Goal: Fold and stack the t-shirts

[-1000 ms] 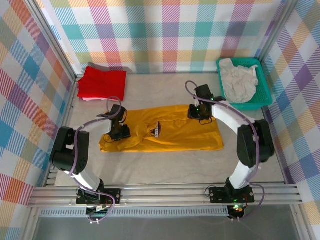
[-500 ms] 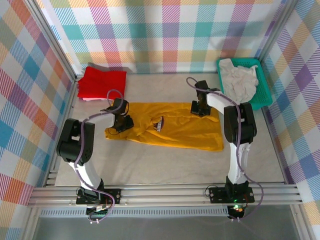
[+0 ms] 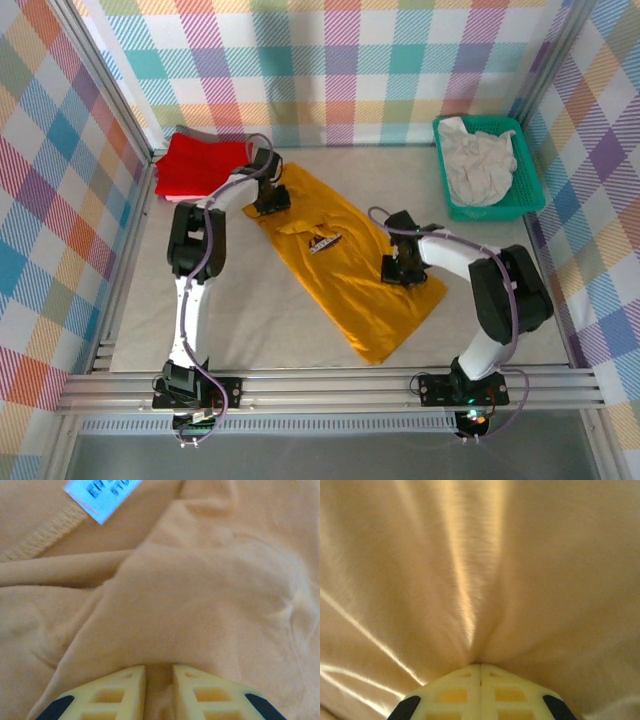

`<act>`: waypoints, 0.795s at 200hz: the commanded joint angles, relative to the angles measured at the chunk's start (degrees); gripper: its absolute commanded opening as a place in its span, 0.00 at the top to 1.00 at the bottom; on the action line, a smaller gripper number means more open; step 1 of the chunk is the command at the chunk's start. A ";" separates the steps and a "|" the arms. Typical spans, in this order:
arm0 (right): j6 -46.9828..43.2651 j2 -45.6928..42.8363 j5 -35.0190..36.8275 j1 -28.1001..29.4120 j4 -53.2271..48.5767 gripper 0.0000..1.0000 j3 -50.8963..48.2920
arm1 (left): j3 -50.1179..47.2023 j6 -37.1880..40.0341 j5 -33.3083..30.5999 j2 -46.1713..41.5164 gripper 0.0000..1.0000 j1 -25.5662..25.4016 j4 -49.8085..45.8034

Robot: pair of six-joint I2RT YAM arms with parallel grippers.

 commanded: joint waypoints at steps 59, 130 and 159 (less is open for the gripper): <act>5.43 -12.42 -8.87 14.21 2.51 0.89 -1.66 | 42.34 8.41 10.80 22.11 0.64 -2.65 -6.33; 2.00 -4.77 -3.62 1.74 0.49 0.82 15.47 | 7.16 7.52 2.45 -11.48 0.48 -2.38 14.05; -1.16 5.88 -0.89 -0.95 0.03 0.95 25.92 | -13.03 3.67 2.64 -22.60 0.52 -2.97 19.56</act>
